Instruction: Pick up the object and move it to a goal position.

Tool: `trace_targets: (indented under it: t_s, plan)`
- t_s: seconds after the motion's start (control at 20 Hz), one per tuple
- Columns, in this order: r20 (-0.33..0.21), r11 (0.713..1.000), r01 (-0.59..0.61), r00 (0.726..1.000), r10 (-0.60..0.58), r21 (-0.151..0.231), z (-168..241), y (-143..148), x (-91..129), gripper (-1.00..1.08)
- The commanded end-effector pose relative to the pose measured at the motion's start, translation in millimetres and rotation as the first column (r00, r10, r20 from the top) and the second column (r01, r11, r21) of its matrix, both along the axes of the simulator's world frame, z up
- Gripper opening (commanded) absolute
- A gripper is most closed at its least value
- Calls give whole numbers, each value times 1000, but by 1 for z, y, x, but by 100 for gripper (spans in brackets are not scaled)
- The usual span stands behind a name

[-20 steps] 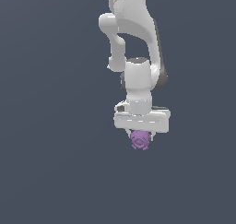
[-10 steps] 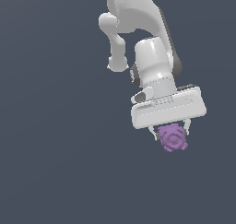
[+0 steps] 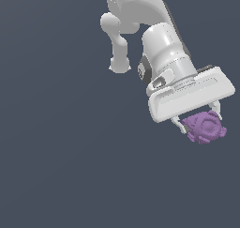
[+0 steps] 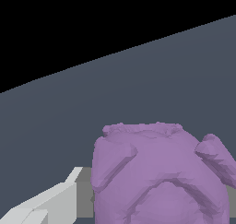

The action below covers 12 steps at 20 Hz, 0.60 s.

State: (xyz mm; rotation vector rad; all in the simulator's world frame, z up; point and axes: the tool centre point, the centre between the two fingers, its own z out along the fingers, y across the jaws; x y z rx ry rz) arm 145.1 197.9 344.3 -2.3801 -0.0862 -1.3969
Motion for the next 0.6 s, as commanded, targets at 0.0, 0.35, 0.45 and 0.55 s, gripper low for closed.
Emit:
trace_targets:
  t_s: [0.0, 0.35, 0.45, 0.55]
  plan:
    - [32, 1000, -21, 999, 21, 0, 10, 7, -2, -100]
    - [59, 999, -41, 997, 41, -1, 19, 13, -5, -100]
    - [54, 999, -38, 998, 38, -1, 17, 12, -5, -100]
    - [52, 999, -36, 998, 36, -1, 16, 11, -5, -100]
